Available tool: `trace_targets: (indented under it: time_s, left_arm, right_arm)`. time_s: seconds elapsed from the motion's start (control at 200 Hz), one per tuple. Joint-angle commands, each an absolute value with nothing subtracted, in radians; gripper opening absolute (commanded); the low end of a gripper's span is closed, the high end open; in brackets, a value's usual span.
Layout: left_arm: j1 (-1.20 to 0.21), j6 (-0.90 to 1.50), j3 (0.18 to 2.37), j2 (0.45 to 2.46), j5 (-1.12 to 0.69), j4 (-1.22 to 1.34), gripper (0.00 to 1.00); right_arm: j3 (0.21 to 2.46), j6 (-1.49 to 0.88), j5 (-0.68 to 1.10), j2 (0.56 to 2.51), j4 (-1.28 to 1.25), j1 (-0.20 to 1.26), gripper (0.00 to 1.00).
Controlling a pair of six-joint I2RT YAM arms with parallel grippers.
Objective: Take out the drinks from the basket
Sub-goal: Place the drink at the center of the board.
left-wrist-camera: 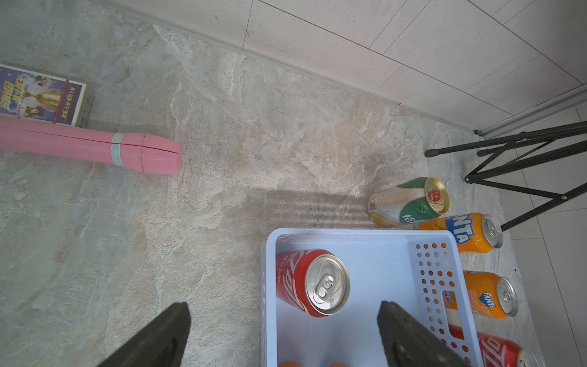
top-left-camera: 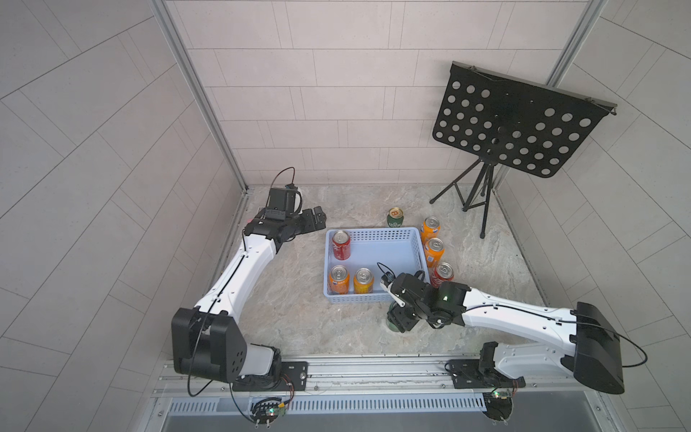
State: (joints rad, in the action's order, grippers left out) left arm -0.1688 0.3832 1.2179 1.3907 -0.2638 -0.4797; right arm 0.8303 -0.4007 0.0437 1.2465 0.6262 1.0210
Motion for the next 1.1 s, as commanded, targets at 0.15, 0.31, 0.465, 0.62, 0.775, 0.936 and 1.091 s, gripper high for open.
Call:
trace_targets:
  time_s: [0.15,0.31,0.465,0.62,0.775,0.936,1.091]
  left_arm:
    - [-0.170,0.358,1.226,1.371,-0.242,-0.502,1.00]
    - [-0.170,0.359,1.230,1.364,-0.222,-0.505,1.00]
    - [-0.164,0.356,1.228,1.351,-0.212,-0.487,1.00]
    - [-0.135,0.368,1.246,1.349,-0.254,-0.537,1.00]
    - [-0.049,0.410,1.202,1.333,-0.285,-0.516,1.00]
    - [0.001,0.437,1.167,1.341,-0.340,-0.515,1.00]
    - [0.000,0.447,1.188,1.395,-0.516,-0.495,1.00]
  right_arm:
    - [0.910,-0.406,0.034,1.213,0.666,1.026,0.80]
    - [0.945,-0.409,0.012,1.178,0.681,1.026,0.81]
    - [1.029,-0.403,-0.039,1.110,0.667,1.014,0.85]
    - [1.193,-0.396,0.012,1.164,0.704,0.933,0.87]
    - [1.386,-0.369,0.046,1.319,0.788,0.859,0.86]
    - [1.537,-0.337,0.075,1.478,0.848,0.821,0.86]
    - [1.616,-0.353,0.150,1.597,0.856,0.744,0.86]
